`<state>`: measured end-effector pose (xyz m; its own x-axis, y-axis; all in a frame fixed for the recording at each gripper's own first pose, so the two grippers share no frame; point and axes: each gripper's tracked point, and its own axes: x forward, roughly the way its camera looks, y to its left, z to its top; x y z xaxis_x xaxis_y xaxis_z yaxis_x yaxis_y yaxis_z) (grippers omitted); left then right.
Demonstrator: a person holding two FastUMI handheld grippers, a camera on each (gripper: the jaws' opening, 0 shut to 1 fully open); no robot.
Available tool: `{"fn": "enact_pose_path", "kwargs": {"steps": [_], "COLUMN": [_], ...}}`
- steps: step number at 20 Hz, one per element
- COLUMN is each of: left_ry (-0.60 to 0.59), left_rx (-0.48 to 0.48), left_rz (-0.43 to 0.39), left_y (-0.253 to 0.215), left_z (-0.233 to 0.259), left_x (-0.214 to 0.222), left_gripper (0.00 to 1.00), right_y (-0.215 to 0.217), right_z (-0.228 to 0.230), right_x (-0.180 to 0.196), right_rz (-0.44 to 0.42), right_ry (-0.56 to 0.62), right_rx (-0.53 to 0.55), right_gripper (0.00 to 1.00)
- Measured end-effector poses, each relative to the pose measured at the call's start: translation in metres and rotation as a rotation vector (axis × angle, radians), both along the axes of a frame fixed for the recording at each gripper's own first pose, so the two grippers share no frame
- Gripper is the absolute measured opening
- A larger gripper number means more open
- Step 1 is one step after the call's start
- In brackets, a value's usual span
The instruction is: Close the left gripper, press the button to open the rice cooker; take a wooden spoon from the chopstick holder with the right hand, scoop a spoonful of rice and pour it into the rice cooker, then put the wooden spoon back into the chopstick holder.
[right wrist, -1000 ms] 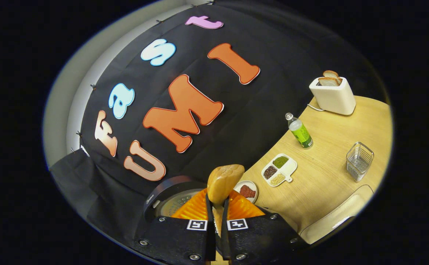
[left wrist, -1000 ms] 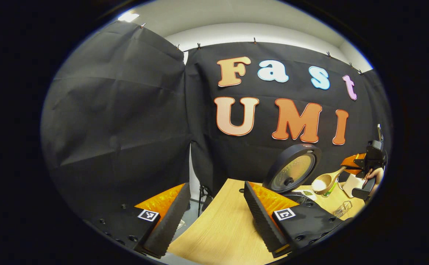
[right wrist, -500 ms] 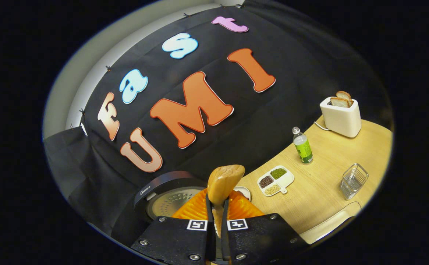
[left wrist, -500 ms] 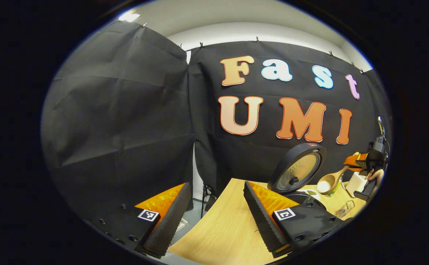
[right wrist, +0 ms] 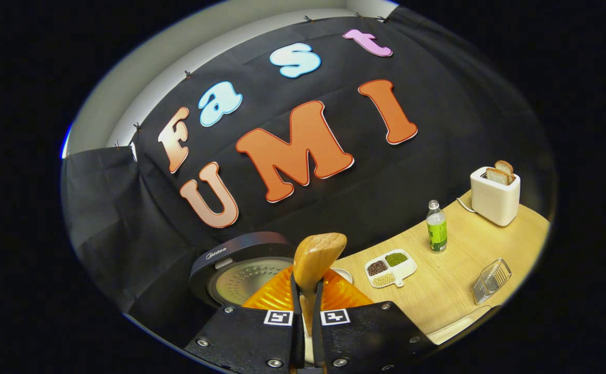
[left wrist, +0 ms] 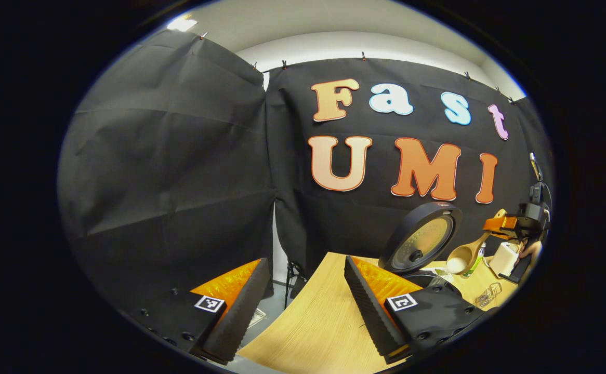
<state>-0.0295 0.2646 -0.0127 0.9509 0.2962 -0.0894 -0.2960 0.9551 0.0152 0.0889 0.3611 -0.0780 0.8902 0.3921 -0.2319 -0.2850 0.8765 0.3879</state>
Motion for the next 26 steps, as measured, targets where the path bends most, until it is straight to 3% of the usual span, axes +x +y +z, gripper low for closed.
{"fn": "enact_pose_path", "kwargs": {"steps": [26], "left_ry": [-0.009], "left_rx": [-0.004], "left_rz": [0.010], "left_y": [0.005], "left_z": [0.006], "left_x": [0.001], "left_gripper": [0.94], "right_y": [0.038], "right_z": [0.014], "right_x": [-0.025], "right_rz": [0.163], "right_ry": [-0.203], "right_rx": [-0.269], "right_gripper": [0.05]}}
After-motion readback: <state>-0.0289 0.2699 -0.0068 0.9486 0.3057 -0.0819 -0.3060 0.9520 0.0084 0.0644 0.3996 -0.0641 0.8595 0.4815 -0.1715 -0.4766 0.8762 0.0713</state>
